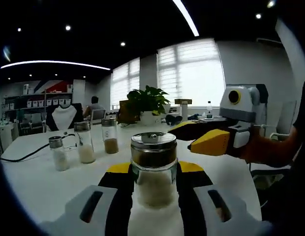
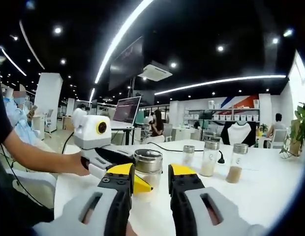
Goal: Rotate the seasoning bottle until the label or dispensing opening points toward the visible target arrow and the bottle remains upright within the marked orientation range
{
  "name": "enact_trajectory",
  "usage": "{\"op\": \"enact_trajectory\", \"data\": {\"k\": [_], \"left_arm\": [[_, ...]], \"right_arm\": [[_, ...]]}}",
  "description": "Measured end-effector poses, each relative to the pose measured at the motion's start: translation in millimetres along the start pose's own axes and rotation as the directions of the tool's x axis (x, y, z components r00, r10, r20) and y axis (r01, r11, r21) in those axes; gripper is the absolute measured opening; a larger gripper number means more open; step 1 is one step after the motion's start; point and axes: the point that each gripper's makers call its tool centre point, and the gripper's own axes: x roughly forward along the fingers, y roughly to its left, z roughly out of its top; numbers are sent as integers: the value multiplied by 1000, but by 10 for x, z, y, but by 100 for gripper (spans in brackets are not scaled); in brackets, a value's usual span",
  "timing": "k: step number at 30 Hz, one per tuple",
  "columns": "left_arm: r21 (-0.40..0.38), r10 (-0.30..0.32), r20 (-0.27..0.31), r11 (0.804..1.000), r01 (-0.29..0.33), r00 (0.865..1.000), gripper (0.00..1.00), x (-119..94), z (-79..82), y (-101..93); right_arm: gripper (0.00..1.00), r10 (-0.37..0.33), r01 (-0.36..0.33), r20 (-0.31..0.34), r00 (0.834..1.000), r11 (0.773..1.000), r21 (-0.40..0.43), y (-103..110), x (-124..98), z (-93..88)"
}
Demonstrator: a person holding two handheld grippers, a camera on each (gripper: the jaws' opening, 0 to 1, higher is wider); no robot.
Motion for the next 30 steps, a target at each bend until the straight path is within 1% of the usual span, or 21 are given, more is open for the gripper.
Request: {"op": "enact_trajectory", "data": {"k": [4, 6, 8, 10, 12, 17, 19, 21, 22, 27, 29, 30], "left_arm": [[5, -27, 6, 1000, 27, 1000, 35, 5, 8, -96], [12, -52, 7, 999, 52, 999, 35, 6, 9, -153], [13, -61, 6, 998, 61, 998, 35, 4, 3, -173], [30, -84, 1, 996, 84, 996, 35, 0, -15, -227], [35, -95, -5, 995, 95, 996, 35, -3, -23, -249], [44, -154, -13, 987, 155, 988, 35, -31, -36, -336], [46, -164, -15, 985, 164, 986, 35, -36, -39, -349], [47, -210, -17, 976, 211, 977, 35, -67, -42, -422], [54, -222, -22, 973, 223, 975, 35, -74, -47, -451], [71, -226, -32, 971, 228, 974, 35, -77, -72, -471], [57, -236, -17, 970, 237, 972, 35, -79, -57, -493], [51, -239, 10, 970, 238, 971, 36, -77, -34, -493]], "right_arm": [[26, 22, -22, -20, 1000, 1000, 3, 43, 43, -21], [26, 29, -28, -21, 999, 999, 14, 58, 48, -28], [26, 51, -50, -24, 998, 998, 40, 95, 51, -33], [26, 60, -59, -28, 998, 998, 34, 116, 49, -44], [27, 67, -66, -33, 997, 997, 33, 129, 45, -54], [28, 110, -108, -32, 993, 993, 43, 197, 11, -67], [28, 119, -117, -33, 992, 992, 48, 208, 5, -71], [28, 159, -157, -24, 987, 985, 69, 275, -7, -78], [29, 170, -168, -26, 985, 983, 78, 302, -8, -85], [29, 163, -160, -42, 986, 985, 60, 349, -23, -107], [28, 154, -151, -42, 987, 986, 66, 350, -30, -93], [28, 144, -141, -38, 989, 987, 71, 336, -32, -82]]}}
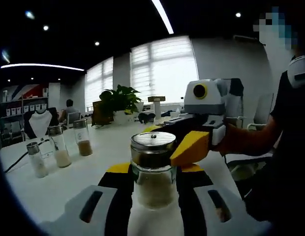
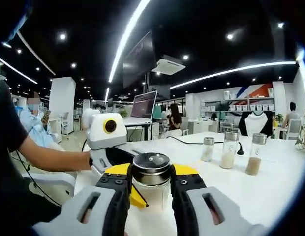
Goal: Rotate the seasoning bottle until the label or dispensing opening points toward the visible target arrow and the bottle remains upright within the marked orientation range
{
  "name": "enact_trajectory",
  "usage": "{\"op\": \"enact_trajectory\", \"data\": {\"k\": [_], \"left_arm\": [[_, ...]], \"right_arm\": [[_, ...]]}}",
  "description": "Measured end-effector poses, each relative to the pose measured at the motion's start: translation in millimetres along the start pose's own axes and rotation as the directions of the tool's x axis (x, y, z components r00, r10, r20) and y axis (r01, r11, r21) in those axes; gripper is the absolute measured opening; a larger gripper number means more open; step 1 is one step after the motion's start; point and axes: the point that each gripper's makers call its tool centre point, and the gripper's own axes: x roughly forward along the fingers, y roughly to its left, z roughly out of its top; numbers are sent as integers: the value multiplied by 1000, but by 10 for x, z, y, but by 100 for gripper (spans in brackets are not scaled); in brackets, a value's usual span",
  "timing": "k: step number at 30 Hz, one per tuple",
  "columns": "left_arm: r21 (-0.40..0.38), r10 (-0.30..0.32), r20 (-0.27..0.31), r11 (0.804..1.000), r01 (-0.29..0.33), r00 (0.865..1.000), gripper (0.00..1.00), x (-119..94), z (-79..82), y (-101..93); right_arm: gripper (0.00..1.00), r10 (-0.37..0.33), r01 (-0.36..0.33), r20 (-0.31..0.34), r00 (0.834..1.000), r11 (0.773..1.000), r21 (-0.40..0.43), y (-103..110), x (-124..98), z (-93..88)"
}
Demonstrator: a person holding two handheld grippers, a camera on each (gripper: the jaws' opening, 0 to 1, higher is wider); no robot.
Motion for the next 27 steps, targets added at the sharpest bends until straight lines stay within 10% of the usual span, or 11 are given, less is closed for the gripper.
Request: {"op": "enact_trajectory", "data": {"k": [8, 14, 27], "left_arm": [[9, 150, 24, 989, -150, 988, 36, 3, 18, 74], [53, 314, 15, 948, -314, 949, 37, 27, 21, 159], [37, 459, 73, 886, -462, 886, 38, 104, 87, 110]], "right_arm": [[28, -64, 64, 1, 998, 998, 7, -85, 12, 3], [28, -143, 143, 5, 990, 990, -14, -142, 6, 20], [28, -256, 256, 33, 966, 967, 8, -149, -107, 92]]}}
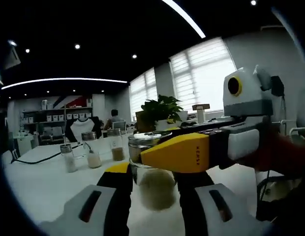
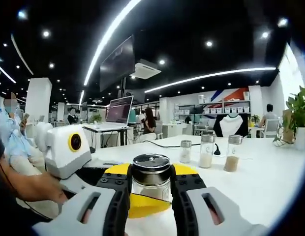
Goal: Rotate the seasoning bottle until the label or dispensing opening points toward the visible target arrow and the bottle remains upright within the marked orientation range
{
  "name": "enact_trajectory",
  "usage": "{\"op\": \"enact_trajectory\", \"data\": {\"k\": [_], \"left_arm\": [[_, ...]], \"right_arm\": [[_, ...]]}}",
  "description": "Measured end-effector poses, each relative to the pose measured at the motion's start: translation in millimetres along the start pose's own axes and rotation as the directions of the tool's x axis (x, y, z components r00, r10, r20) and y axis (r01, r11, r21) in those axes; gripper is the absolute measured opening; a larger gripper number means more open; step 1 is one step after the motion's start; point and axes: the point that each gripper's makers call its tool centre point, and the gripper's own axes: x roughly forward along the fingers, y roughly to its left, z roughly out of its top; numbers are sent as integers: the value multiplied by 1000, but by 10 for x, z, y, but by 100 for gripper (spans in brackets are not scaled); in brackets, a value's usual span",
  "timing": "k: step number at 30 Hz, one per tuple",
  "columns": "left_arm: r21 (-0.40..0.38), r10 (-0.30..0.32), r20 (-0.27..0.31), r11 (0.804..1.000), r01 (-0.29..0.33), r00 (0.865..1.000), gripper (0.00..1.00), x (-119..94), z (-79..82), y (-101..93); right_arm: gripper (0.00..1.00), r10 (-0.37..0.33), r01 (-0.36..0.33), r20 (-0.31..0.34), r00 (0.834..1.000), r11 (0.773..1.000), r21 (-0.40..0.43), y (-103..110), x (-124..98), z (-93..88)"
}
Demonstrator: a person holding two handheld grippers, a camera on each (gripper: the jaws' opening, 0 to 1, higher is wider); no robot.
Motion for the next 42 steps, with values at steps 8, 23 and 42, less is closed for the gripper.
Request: {"op": "enact_trajectory", "data": {"k": [8, 23, 42], "left_arm": [[54, 121, 40, 991, -123, 992, 36, -3, 24, 121], [9, -7, 10, 1000, 7, 1000, 35, -73, 29, 157], [-22, -269, 28, 963, 269, 963, 35, -291, 142, 0]], "right_arm": [[28, -66, 66, 23, 998, 997, -27, -37, 28, 41], [29, 58, -56, 32, 998, 996, -69, 60, 19, 64], [31, 277, -277, -21, 961, 959, -55, 276, 88, 113]]}}
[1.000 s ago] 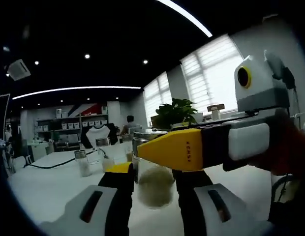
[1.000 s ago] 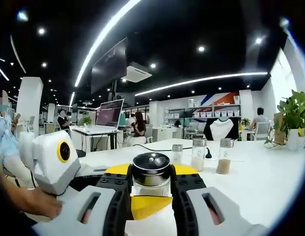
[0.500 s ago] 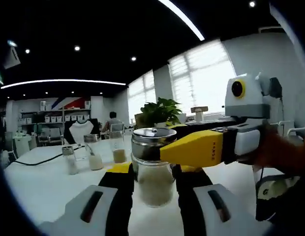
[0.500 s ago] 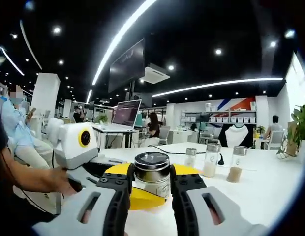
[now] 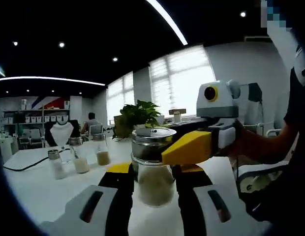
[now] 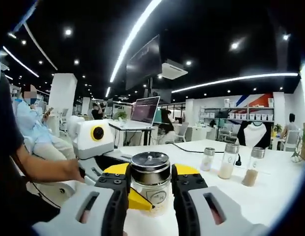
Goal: Rotate the seasoning bottle until the label or dispensing opening points toward the visible target arrow and the bottle remains upright within the marked orientation range
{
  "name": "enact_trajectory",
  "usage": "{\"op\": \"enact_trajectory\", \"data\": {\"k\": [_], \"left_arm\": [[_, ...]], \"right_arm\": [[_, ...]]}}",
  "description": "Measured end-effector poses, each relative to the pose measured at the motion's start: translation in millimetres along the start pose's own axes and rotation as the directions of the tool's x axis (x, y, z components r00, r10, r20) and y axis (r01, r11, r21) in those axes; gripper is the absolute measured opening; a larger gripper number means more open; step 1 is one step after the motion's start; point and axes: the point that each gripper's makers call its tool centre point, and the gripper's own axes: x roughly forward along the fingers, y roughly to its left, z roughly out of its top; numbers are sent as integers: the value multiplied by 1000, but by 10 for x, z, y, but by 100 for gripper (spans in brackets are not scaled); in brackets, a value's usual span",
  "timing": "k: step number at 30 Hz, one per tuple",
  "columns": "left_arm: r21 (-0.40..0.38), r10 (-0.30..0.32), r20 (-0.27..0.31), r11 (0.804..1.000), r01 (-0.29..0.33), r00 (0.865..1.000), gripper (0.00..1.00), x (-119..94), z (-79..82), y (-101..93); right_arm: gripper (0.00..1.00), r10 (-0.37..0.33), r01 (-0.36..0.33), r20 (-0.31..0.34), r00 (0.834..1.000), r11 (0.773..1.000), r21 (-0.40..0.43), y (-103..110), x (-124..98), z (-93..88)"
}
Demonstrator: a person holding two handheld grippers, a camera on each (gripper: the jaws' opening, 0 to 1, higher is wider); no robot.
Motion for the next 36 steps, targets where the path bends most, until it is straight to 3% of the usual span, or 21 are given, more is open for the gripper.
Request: {"op": "enact_trajectory", "data": {"k": [5, 11, 13, 17, 22, 26, 29, 32, 36], "left_arm": [[-4, -90, -38, 996, 89, 995, 35, -28, -58, -76], [3, -186, -37, 983, 186, 982, 35, -77, -61, -210], [23, -203, -34, 979, 204, 979, 35, -86, -44, -229], [30, -184, -15, 982, 184, 983, 35, -83, -13, -202], [30, -94, 15, 995, 93, 995, 36, -39, 10, -152], [112, 38, 0, 993, -38, 999, 38, 5, -36, -93], [72, 143, -16, 987, -142, 990, 38, 46, -112, -3], [55, 206, -40, 978, -204, 978, 38, 84, -194, 38], [45, 284, -40, 958, -282, 958, 40, 173, -254, 103]], "right_arm": [[32, 48, -48, -14, 999, 999, 7, 82, 12, -44], [35, 116, -116, -22, 993, 993, 11, 202, -4, -60], [33, 142, -142, -33, 989, 990, 14, 264, -15, -54], [32, 98, -97, -41, 994, 995, 14, 217, -19, -31], [32, 42, -41, -30, 999, 999, 30, 136, -20, -10], [32, 0, 1, -32, 999, 999, 35, 76, -4, -29], [32, -57, 58, -48, 997, 998, 25, 8, 6, -63], [32, -108, 108, -45, 993, 994, 1, -21, 27, -61], [32, -178, 180, -36, 983, 982, 59, -100, 47, -97]]}}
